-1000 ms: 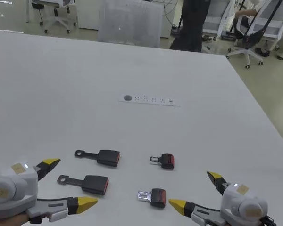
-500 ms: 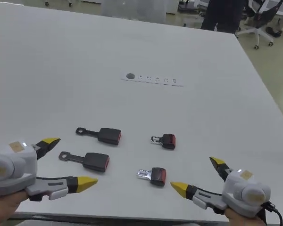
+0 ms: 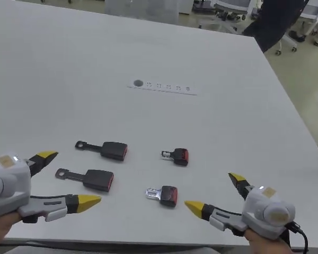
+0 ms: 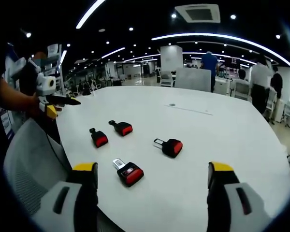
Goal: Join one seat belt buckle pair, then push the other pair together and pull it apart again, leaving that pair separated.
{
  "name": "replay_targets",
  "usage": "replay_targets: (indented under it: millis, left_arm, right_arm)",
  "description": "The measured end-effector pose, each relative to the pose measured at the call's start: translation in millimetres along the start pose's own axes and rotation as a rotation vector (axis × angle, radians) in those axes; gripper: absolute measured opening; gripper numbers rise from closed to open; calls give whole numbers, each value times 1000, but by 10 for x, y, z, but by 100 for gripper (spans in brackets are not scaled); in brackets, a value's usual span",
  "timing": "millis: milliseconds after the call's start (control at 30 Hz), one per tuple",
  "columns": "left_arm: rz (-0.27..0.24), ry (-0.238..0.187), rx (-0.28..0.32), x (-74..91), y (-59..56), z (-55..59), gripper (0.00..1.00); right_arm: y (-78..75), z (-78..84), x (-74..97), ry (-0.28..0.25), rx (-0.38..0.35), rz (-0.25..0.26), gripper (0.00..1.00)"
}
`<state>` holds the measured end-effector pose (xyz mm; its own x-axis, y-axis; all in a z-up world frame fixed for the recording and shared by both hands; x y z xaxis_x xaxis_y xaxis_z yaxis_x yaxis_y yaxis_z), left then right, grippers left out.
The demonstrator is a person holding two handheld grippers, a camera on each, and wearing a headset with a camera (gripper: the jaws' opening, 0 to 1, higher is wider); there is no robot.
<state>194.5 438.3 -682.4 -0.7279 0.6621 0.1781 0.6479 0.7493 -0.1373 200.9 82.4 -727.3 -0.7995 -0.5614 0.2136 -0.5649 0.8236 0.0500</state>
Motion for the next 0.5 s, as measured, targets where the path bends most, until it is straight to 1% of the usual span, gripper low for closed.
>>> replay_targets:
  millis: [233, 333, 500]
  left_arm:
    - [-2, 2, -5, 33, 1, -2, 100]
    - [-4, 1, -1, 45, 6, 8, 100]
    - [-4, 1, 5, 46, 6, 25, 100]
  right_arm:
    - [5, -9, -25, 0, 1, -2, 97]
    - [27, -47, -59, -11, 9, -10, 97]
    - [64, -67, -109, -12, 17, -27, 97]
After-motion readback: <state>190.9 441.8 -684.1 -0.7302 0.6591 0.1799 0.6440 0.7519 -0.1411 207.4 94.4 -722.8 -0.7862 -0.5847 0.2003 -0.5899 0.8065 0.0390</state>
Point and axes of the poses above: the centre of the closed fingertips' face, and the gripper's own axes: x roughly backward along the fingers, y roughly to its left, z roughly out of its underside, the point moved 6 cm from there along x, roughly backward along the fingers, and after that the axes turned 14 degrees about -y, right-handed, at the moved point
